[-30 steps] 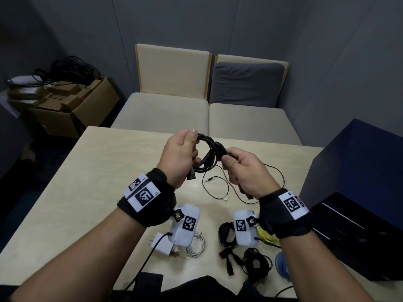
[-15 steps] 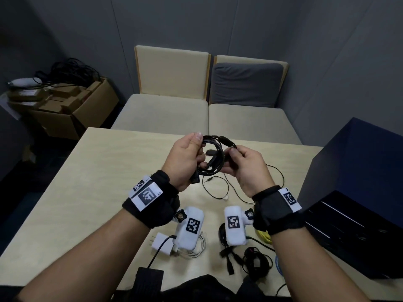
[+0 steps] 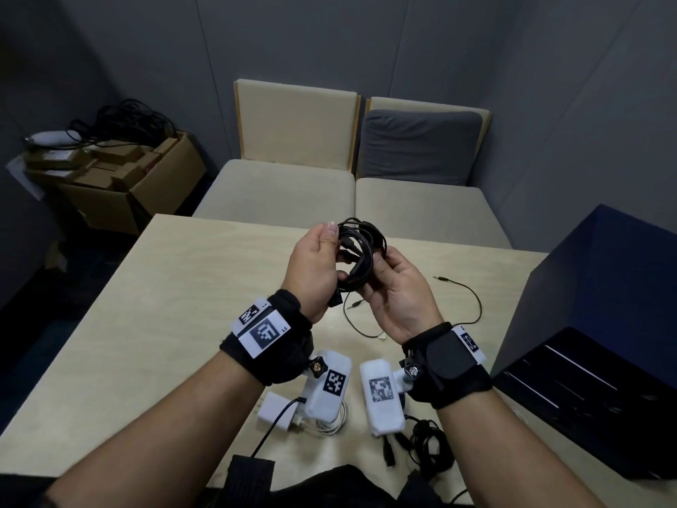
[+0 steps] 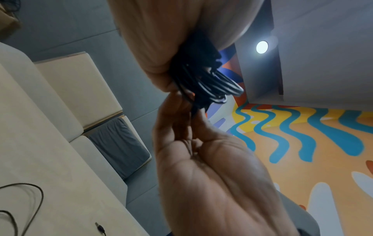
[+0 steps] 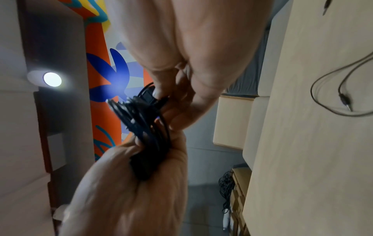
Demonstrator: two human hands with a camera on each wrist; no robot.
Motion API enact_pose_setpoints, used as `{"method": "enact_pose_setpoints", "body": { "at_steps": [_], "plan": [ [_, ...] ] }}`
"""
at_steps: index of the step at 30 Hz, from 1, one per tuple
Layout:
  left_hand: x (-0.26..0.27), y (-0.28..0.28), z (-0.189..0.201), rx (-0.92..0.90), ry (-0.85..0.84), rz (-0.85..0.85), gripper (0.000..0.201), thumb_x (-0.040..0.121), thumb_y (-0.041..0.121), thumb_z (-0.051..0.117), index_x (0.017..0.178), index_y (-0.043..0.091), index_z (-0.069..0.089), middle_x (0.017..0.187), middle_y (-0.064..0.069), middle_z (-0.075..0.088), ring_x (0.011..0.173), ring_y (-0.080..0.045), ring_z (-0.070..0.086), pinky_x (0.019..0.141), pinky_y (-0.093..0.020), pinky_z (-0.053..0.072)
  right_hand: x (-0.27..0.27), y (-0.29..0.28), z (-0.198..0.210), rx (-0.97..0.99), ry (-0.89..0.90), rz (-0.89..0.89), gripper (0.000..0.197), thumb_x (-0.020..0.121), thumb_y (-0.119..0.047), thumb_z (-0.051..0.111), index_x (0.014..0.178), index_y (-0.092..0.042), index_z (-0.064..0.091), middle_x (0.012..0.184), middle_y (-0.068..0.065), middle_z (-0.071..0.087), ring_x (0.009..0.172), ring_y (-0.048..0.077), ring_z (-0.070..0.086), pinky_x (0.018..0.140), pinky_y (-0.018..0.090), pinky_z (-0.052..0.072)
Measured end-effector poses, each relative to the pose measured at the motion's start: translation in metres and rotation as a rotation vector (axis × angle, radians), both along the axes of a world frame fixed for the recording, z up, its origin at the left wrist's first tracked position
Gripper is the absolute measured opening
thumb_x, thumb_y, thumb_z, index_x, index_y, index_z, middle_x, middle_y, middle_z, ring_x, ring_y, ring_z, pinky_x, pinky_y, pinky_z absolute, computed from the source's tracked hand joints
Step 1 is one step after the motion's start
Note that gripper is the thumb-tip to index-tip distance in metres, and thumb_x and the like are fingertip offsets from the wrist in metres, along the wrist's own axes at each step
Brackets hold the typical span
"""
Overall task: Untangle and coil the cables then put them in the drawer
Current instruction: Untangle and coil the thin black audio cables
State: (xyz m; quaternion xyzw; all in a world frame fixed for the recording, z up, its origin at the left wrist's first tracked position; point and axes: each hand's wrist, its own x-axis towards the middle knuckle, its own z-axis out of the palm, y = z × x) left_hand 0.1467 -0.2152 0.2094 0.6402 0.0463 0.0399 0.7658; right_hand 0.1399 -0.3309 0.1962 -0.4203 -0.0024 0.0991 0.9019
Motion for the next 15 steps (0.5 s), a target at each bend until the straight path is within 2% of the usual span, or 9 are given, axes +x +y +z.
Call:
{"method": "enact_pose_setpoints", "body": {
  "at_steps": [2,4,8,12,15],
  "plan": [
    [-0.001,-0.002,0.002,-0.014,0.003,-0.003,0.03,0.103,0.03,0.035,0.089,0.013,0.055,0.075,0.006,0.064,0.066,-0.021,0.054,0.055,-0.033,0.038,-0.002,0.0,0.001,0.048,0.006,0.027,0.02,0.097,-0.003,0.036,0.104,0.002,0.054,0.09,0.014,0.072,0.072,0.028,0.07,0.071,0.036,0.059],
    [-0.001,-0.002,0.003,-0.001,0.004,0.007,0.029,0.103,0.03,0.035,0.091,0.012,0.054,0.081,0.002,0.064,0.074,-0.024,0.053,0.054,-0.033,0.039,-0.003,-0.002,0.001,0.012,0.009,0.068,0.023,0.099,-0.004,0.035,0.104,0.0,0.057,0.094,0.016,0.072,0.073,0.028,0.07,0.071,0.033,0.057],
    [-0.001,-0.005,0.005,-0.016,0.002,0.011,0.029,0.103,0.029,0.035,0.09,0.013,0.055,0.08,0.001,0.063,0.064,-0.017,0.051,0.047,-0.026,0.035,-0.004,-0.005,-0.002,0.013,0.002,0.082,0.024,0.099,-0.004,0.035,0.107,-0.001,0.058,0.095,0.013,0.073,0.074,0.024,0.07,0.07,0.029,0.056],
    [-0.002,-0.007,0.005,-0.063,-0.018,-0.009,0.03,0.104,0.025,0.034,0.094,0.005,0.055,0.08,-0.011,0.058,0.061,-0.018,0.049,0.039,-0.019,0.038,-0.004,-0.009,-0.002,-0.072,0.013,0.139,0.025,0.099,-0.002,0.034,0.105,-0.004,0.058,0.084,0.006,0.073,0.072,0.015,0.07,0.06,0.022,0.051],
    [-0.001,-0.009,0.003,-0.079,-0.023,-0.019,0.029,0.104,0.024,0.034,0.089,0.008,0.053,0.074,-0.008,0.056,0.051,-0.012,0.045,0.037,-0.017,0.034,-0.004,-0.012,-0.002,-0.119,0.024,0.165,0.024,0.099,-0.001,0.035,0.102,-0.005,0.058,0.078,0.005,0.073,0.071,0.012,0.069,0.057,0.021,0.049]
  ]
}}
